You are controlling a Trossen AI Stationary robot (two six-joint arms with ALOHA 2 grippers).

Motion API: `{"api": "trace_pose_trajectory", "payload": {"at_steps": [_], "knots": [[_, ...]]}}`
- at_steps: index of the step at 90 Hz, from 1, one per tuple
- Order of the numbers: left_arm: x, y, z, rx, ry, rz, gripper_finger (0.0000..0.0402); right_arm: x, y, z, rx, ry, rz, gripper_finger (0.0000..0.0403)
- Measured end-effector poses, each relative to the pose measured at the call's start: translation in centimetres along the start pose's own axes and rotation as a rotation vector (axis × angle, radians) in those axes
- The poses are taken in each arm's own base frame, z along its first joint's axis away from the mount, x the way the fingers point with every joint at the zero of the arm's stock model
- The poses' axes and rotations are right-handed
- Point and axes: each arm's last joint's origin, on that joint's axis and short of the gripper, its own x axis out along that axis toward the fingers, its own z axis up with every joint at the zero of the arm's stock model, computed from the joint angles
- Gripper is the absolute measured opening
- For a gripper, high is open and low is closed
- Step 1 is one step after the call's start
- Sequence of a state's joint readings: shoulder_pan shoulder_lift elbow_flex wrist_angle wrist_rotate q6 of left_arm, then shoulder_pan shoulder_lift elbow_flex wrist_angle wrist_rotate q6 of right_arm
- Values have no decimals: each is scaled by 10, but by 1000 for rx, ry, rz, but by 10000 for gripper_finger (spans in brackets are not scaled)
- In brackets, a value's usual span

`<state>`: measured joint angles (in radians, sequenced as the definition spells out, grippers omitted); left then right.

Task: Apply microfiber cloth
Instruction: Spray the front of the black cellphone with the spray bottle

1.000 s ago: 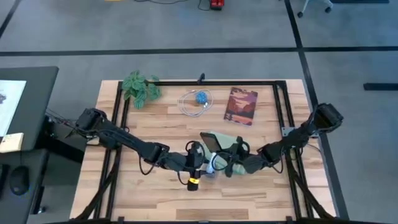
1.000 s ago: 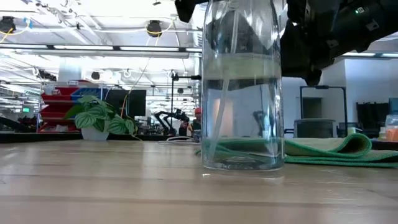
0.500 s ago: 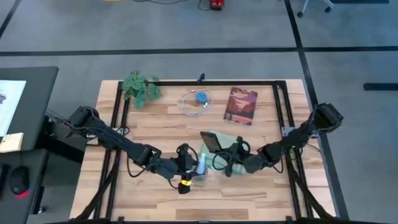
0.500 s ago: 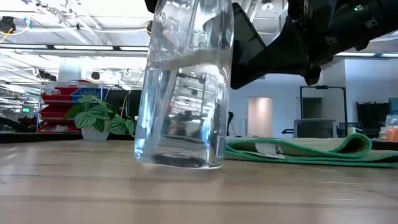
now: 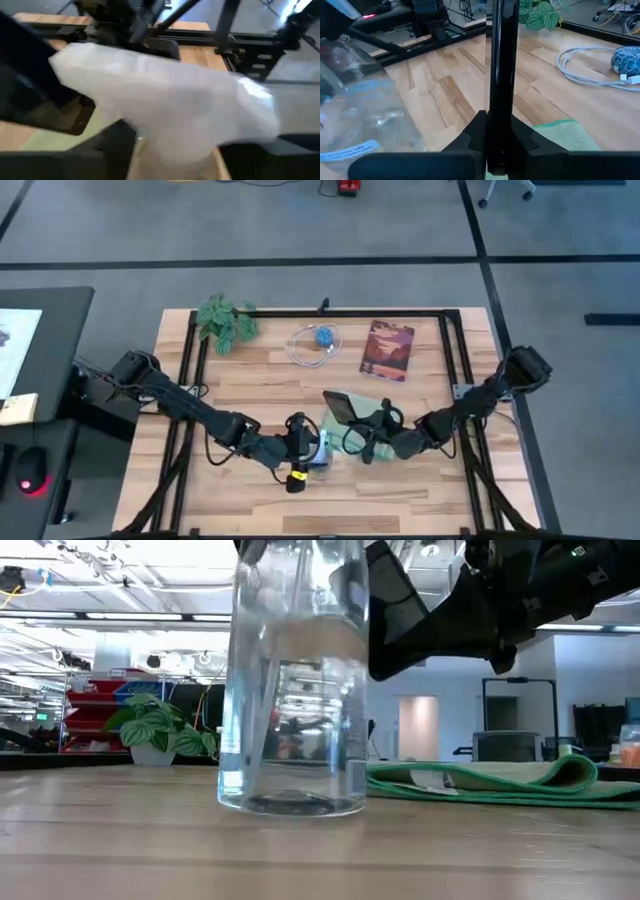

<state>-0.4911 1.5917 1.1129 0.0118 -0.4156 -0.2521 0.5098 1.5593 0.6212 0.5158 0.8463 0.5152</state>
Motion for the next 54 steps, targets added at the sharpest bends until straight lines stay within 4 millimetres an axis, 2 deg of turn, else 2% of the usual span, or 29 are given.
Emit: {"api": "trace_pose_trajectory", "payload": {"at_steps": [7,16,44,54], "knots": [[0,0,0,10,2,0,319,0,0,0,0,1,0,20],[-1,1,-1,20,20,6,340,0,0,0,-2,3,1,20],[-21,9,5,50,60,17,346,0,0,-1,-5,6,2,20],[-24,12,2,73,112,32,346,0,0,-1,-5,8,3,21]]}}
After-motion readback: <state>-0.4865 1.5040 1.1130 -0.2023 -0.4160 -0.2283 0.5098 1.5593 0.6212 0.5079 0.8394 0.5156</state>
